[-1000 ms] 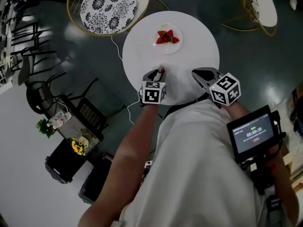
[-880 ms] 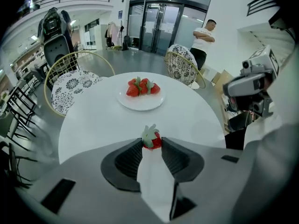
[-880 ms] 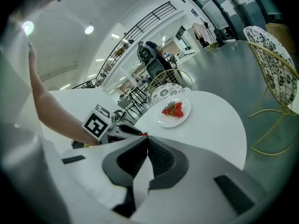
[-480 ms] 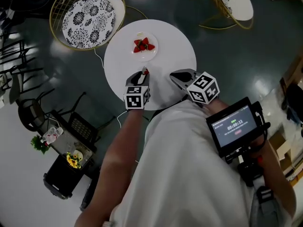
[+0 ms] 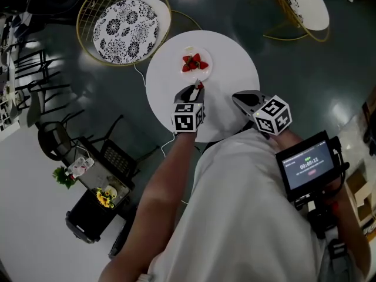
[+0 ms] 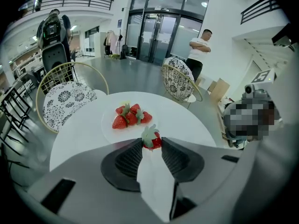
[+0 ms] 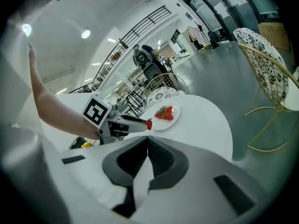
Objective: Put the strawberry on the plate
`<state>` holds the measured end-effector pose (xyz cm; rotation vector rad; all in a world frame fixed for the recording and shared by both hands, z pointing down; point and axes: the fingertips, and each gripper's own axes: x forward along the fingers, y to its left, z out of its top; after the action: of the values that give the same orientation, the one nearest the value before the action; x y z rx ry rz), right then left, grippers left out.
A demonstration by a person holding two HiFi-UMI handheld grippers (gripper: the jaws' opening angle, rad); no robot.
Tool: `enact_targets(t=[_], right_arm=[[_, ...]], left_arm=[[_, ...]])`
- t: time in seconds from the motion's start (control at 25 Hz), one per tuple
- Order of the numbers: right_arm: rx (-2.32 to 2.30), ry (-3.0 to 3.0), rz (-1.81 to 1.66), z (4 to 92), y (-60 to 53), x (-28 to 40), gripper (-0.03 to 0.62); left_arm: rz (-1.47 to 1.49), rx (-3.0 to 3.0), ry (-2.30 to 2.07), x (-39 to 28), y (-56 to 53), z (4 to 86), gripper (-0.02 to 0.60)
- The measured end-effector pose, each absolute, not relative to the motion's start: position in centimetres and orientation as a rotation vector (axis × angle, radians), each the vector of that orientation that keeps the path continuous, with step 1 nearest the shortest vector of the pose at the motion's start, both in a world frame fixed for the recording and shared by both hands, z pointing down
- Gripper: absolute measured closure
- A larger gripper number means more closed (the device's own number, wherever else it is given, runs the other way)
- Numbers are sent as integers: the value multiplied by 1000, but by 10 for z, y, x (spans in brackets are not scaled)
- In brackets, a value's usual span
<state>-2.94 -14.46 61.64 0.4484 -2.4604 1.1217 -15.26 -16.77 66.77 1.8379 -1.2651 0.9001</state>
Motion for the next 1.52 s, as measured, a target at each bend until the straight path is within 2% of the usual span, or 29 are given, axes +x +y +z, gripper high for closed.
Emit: enact_targets(t=[0.64, 1.52], right_arm=[[509, -2422, 1158, 620, -146, -18, 586], [484, -2406, 1198, 628, -166, -7, 586]], left_arm=[[832, 1684, -1346, -178, -183, 689, 443], [889, 1750, -1270, -162, -207, 691, 442]])
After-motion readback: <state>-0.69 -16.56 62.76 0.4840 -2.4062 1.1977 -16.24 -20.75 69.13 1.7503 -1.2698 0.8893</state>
